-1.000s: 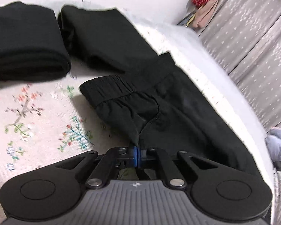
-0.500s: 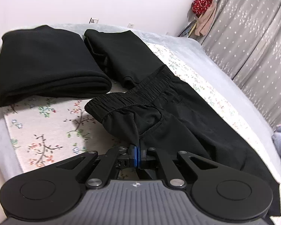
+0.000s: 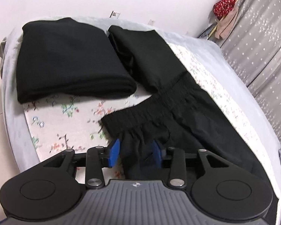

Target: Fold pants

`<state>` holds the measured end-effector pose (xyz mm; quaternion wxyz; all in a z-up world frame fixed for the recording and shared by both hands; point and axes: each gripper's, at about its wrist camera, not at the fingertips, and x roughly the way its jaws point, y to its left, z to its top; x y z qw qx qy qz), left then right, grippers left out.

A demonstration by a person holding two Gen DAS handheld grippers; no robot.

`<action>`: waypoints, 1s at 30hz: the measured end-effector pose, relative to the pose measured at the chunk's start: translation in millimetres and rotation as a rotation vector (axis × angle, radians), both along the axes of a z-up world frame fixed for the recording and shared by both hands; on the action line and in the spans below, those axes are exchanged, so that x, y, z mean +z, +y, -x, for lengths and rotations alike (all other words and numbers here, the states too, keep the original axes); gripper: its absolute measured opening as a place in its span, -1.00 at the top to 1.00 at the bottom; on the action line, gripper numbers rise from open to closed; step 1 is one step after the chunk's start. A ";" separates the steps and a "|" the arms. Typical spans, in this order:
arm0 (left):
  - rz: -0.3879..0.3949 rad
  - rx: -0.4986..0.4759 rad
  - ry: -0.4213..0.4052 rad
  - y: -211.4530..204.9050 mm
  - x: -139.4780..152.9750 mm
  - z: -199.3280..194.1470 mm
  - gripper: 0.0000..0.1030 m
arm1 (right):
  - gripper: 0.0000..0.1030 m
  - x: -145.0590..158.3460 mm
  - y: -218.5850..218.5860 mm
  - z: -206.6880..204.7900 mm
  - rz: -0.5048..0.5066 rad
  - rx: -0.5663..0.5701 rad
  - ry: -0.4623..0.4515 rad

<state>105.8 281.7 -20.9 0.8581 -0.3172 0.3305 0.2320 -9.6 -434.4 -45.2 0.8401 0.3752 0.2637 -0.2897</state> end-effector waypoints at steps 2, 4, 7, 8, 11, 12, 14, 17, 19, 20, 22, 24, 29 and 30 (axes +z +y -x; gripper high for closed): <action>-0.005 -0.007 -0.017 3.0 10.3 -10.4 -0.38 | 0.66 4.9 -4.4 -3.2 0.050 -0.012 0.020; -0.048 -0.034 -0.017 1.2 22.3 -29.1 -0.64 | 0.47 8.3 -8.3 -13.3 0.087 0.008 0.046; -0.118 -0.130 0.001 -7.3 31.8 -67.7 -0.87 | 0.10 12.7 -12.4 -34.3 0.122 0.069 0.071; -0.152 -0.168 0.013 -12.0 34.1 -83.3 -0.94 | 0.03 14.4 -12.8 -41.0 0.131 0.084 0.075; -0.296 -0.265 0.056 -26.6 36.4 -133.6 -1.00 | -0.11 20.8 -10.8 -66.0 0.159 0.155 0.086; -0.360 -0.297 0.085 -32.3 35.2 -152.3 -1.00 | -0.13 22.3 -11.4 -77.6 0.165 0.183 0.092; -0.480 -0.342 0.150 -42.4 30.1 -183.3 -1.00 | -0.16 23.7 -13.4 -97.6 0.178 0.223 0.106; -0.597 -0.393 0.192 -50.2 19.5 -221.7 -1.00 | -0.30 21.1 -23.0 -130.1 0.192 0.276 0.133; -0.596 -0.431 0.204 -46.2 10.6 -245.8 -1.00 | -0.39 17.0 -30.7 -151.2 0.192 0.307 0.161; -0.588 -0.444 0.219 -44.1 4.8 -257.8 -1.00 | -0.39 15.6 -32.3 -158.9 0.197 0.320 0.171; -0.586 -0.448 0.242 -41.1 -5.9 -275.0 -1.00 | -0.42 13.0 -43.1 -180.6 0.205 0.339 0.178; -0.592 -0.440 0.251 -36.2 -17.3 -286.7 -1.00 | -0.42 9.5 -57.4 -201.1 0.191 0.339 0.172; -0.571 -0.433 0.228 -36.2 -39.7 -299.5 -0.37 | -0.42 -4.4 -103.6 -249.9 0.095 0.253 0.122; -0.586 -0.428 0.224 -38.4 -43.9 -299.9 -0.29 | -0.41 -8.3 -110.9 -258.6 0.076 0.233 0.108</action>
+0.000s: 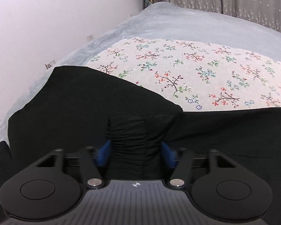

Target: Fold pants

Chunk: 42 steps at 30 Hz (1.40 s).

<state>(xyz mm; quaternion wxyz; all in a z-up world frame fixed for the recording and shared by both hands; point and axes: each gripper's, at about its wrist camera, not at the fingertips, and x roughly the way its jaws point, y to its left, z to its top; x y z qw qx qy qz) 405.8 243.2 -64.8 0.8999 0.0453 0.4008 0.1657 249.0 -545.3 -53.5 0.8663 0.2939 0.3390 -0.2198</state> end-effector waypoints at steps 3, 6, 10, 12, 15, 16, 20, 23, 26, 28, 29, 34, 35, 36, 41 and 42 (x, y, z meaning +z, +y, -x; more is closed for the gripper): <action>-0.031 -0.024 -0.033 -6.0 -5.5 -2.0 -0.04 | -0.07 -15.3 -15.5 -23.0 -0.048 -0.033 -0.018; 0.009 -0.031 -0.082 -5.0 0.7 -1.3 0.31 | 0.80 -23.9 -15.9 -40.4 -0.018 -0.024 -0.018; 0.065 -0.064 -0.155 -8.1 15.2 7.0 0.34 | 1.00 -20.8 -5.4 -40.1 0.103 0.027 0.017; 0.076 -0.086 -0.165 -15.0 16.6 10.2 0.34 | 1.00 -13.7 -5.5 -29.6 0.150 0.024 0.031; 0.054 -0.081 -0.141 -22.7 13.4 5.7 0.32 | 1.00 -2.1 -10.4 -10.0 0.203 -0.002 0.028; 0.057 -0.073 -0.130 -22.6 13.2 4.7 0.23 | 1.00 -0.9 -10.2 -7.0 0.215 0.000 0.037; 0.051 -0.080 -0.090 -14.5 18.1 -1.4 -0.74 | 0.78 -8.2 -2.6 -11.8 0.238 0.078 0.133; 0.075 -0.093 -0.100 -3.7 22.6 -9.3 -0.96 | -0.10 -7.8 -0.6 -18.1 0.307 0.093 0.175; 0.077 -0.073 -0.067 1.9 17.5 -24.1 -0.96 | -0.77 5.7 -7.9 -25.2 0.330 0.054 0.073; 0.077 -0.065 -0.038 2.8 8.5 -34.5 -0.96 | -0.77 9.9 -13.4 -44.3 0.288 0.073 0.046; 0.077 -0.069 -0.027 1.2 4.5 -34.8 -0.92 | -0.77 10.8 -14.9 -55.6 0.276 0.083 0.039; -0.035 -0.103 0.037 -12.9 -15.0 -44.1 -0.31 | -0.74 7.2 -24.8 -123.1 0.203 0.104 -0.009; -0.036 -0.117 0.034 -13.7 -13.6 -44.0 -0.12 | -0.72 4.5 -28.2 -133.2 0.183 0.096 -0.024; -0.032 -0.120 0.031 -13.3 -11.6 -44.2 -0.04 | -0.71 0.4 -32.1 -143.9 0.159 0.081 -0.035; -0.010 -0.118 -0.007 -9.8 9.5 -36.5 0.20 | 0.99 -22.3 -20.5 -178.2 0.241 0.087 0.029; -0.004 -0.116 -0.027 -9.2 16.2 -32.4 0.21 | 0.96 -20.7 -17.6 -177.9 0.240 0.107 0.027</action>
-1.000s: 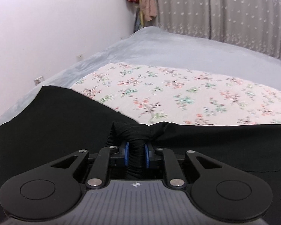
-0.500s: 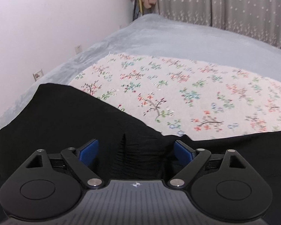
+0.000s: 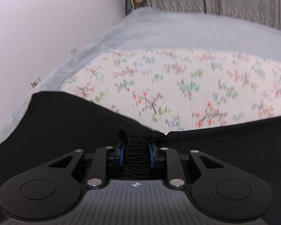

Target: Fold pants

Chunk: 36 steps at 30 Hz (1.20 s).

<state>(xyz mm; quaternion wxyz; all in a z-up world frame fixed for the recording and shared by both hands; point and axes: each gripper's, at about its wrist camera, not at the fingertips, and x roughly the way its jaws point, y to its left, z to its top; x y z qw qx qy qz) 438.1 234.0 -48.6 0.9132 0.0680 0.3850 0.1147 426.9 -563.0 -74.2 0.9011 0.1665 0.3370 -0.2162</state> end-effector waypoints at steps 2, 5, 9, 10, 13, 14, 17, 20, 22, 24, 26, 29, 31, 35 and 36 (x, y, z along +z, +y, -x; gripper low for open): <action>0.027 -0.005 -0.056 0.6 18.7 14.0 0.22 | 0.96 13.0 2.0 5.7 -0.024 -0.026 -0.026; 0.084 -0.048 -0.178 6.9 54.2 50.4 0.21 | 0.97 54.2 9.4 33.6 0.052 -0.029 -0.118; 0.153 -0.130 -0.337 28.0 83.6 128.3 0.20 | 0.97 121.7 14.4 104.5 0.108 0.009 -0.311; 0.166 -0.167 -0.347 33.7 83.4 147.2 0.18 | 0.97 134.1 17.8 129.9 0.118 0.020 -0.363; 0.181 -0.256 -0.323 52.9 69.6 206.2 0.12 | 0.96 145.3 29.9 210.2 0.160 0.072 -0.434; 0.185 -0.273 -0.301 60.0 61.0 222.2 0.07 | 0.96 140.5 32.7 236.9 0.163 0.092 -0.414; 0.230 -0.287 -0.210 79.0 37.3 257.2 -0.17 | 0.96 109.0 29.9 306.1 0.104 0.146 -0.308; 0.231 -0.254 -0.139 91.9 24.7 283.7 -0.55 | 0.95 65.5 29.4 359.4 0.048 0.171 -0.179; 0.261 -0.223 -0.124 101.2 24.4 299.2 -0.64 | 0.83 45.3 29.8 385.7 -0.004 0.182 -0.103; 0.332 -0.187 -0.144 114.2 29.1 316.8 -0.66 | 0.71 35.7 32.6 404.9 -0.051 0.185 -0.053; 0.405 -0.145 -0.187 126.0 34.0 326.6 -0.74 | 0.39 32.8 32.9 417.8 -0.053 0.130 -0.030; 0.514 -0.101 -0.242 136.8 41.1 341.7 -0.84 | -0.33 33.7 32.1 430.9 -0.094 0.061 -0.039; 0.571 -0.069 -0.257 139.9 40.1 346.5 -0.88 | -0.34 35.0 33.2 432.2 -0.127 0.053 -0.050; 0.641 -0.017 -0.196 128.6 26.6 328.7 -0.88 | -0.47 31.2 34.9 440.8 -0.230 0.029 -0.062; 0.633 -0.013 -0.172 123.0 23.9 323.2 -0.88 | -0.47 29.2 32.7 439.9 -0.274 0.021 -0.069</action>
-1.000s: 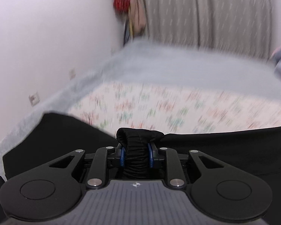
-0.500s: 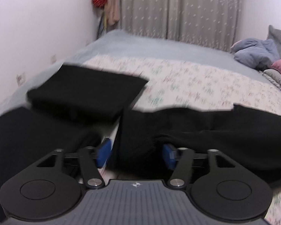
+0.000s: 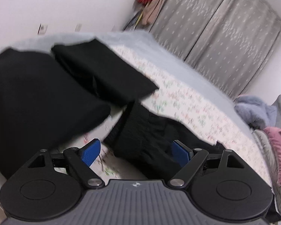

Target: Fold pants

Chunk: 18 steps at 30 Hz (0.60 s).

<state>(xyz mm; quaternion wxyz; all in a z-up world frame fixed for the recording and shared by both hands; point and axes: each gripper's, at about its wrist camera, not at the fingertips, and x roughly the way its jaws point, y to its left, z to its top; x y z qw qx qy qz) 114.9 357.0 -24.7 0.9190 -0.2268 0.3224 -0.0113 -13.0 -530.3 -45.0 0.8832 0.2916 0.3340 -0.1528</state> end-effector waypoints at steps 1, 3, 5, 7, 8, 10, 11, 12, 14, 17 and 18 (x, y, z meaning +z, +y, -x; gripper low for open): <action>-0.020 -0.006 0.025 -7.7 -3.3 -7.1 -0.88 | -0.48 -2.7 -0.8 -1.2 -0.044 -0.018 -0.003; -0.069 -0.013 0.078 -22.2 -10.1 -21.8 -0.88 | -0.47 -7.7 -1.9 1.2 -0.121 -0.043 -0.005; -0.114 0.015 0.152 -33.6 -17.3 -38.8 -0.88 | -0.47 -13.0 -0.5 -2.2 -0.163 -0.062 0.028; -0.152 0.031 0.168 -41.5 -21.4 -50.2 -0.86 | -0.47 -20.9 2.2 -11.4 -0.141 -0.090 0.109; -0.174 0.031 0.168 -45.7 -21.4 -54.6 -0.72 | -0.47 -24.2 4.3 -14.6 -0.120 -0.104 0.144; -0.214 0.022 0.156 -52.8 -19.8 -58.7 -0.38 | -0.45 -30.9 7.1 -22.3 -0.065 -0.111 0.182; -0.239 0.020 0.157 -55.2 -19.7 -60.2 -0.30 | -0.39 -34.4 8.7 -25.4 -0.040 -0.106 0.185; -0.256 0.011 0.158 -57.6 -19.5 -61.5 -0.19 | -0.11 -36.5 11.4 -29.7 -0.007 -0.092 0.191; -0.278 0.001 0.157 -57.4 -18.2 -61.9 -0.15 | 0.54 -38.1 19.8 -40.1 0.108 -0.061 0.230; -0.224 0.025 0.108 -42.8 -12.7 -49.4 -0.13 | 1.00 -28.3 24.7 -45.0 0.232 -0.048 0.224; -0.216 0.027 0.098 -39.8 -11.6 -47.9 -0.13 | 1.00 -23.2 24.4 -45.8 0.262 -0.056 0.206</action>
